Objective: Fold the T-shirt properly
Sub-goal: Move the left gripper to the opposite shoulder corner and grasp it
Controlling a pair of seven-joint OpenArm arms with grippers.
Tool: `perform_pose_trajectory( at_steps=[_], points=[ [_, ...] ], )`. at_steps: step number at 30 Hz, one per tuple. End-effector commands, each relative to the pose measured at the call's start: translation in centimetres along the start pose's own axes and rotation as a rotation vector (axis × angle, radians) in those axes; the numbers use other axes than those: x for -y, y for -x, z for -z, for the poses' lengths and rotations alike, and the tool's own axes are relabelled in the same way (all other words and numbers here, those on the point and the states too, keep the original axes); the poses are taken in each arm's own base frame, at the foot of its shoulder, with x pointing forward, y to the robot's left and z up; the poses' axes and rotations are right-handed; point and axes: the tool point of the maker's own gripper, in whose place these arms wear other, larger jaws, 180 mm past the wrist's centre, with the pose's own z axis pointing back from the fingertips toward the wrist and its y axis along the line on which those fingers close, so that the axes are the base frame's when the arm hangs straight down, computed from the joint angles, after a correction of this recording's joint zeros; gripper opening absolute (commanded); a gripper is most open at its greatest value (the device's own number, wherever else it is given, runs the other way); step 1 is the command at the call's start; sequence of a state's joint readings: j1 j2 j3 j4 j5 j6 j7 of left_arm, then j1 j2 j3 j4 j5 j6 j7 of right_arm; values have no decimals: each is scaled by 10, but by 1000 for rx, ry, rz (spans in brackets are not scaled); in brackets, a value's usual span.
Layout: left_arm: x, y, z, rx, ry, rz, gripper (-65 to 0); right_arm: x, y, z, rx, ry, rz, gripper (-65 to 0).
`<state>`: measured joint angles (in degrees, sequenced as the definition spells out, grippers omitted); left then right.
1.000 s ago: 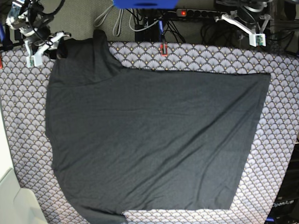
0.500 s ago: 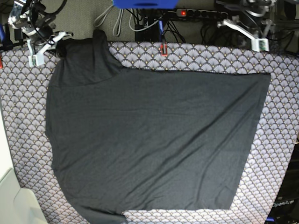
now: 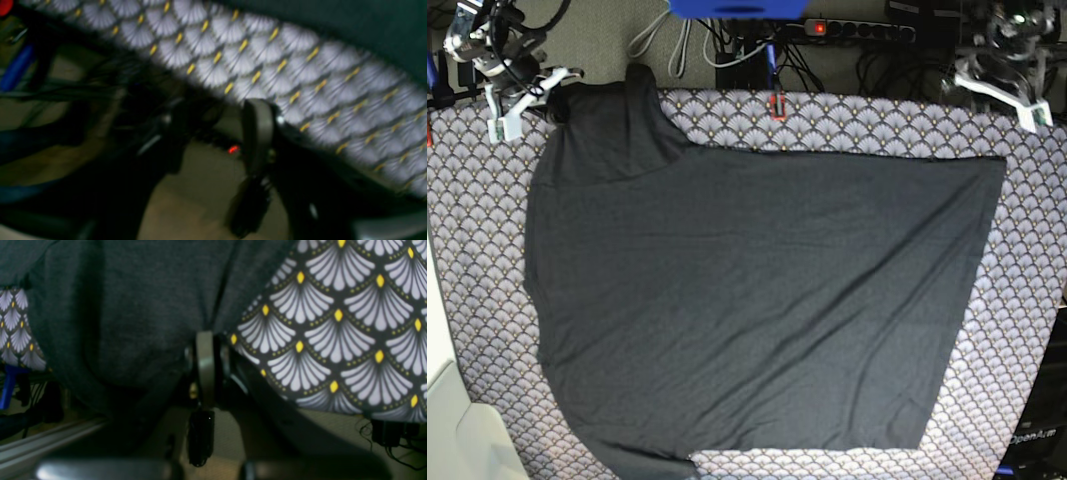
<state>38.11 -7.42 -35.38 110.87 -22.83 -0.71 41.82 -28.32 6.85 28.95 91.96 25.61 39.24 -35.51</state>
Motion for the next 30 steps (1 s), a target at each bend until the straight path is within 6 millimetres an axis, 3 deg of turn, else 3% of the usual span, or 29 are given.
perform_pose_trajectory(
  at_steps=[1, 4, 7, 20, 30],
  points=[
    [-11, -12, -2, 39, -20, -18, -360, 2, 26, -3, -119, 8, -30, -637],
    [-17, -31, 3, 79, 24, -57, -360, 2, 26, -3, -119, 8, -30, -637],
    [-11, -39, 16, 89, 107, -51, -361, 2, 26, -3, -120, 8, -32, -637],
    [-50, -49, 71, 89, 63, -170, -361, 2, 26, -3, -123, 8, -34, -637],
    [-33, -71, 84, 172, 98, -160, -362, 2, 27, -3, -124, 8, -34, -637]
  ],
)
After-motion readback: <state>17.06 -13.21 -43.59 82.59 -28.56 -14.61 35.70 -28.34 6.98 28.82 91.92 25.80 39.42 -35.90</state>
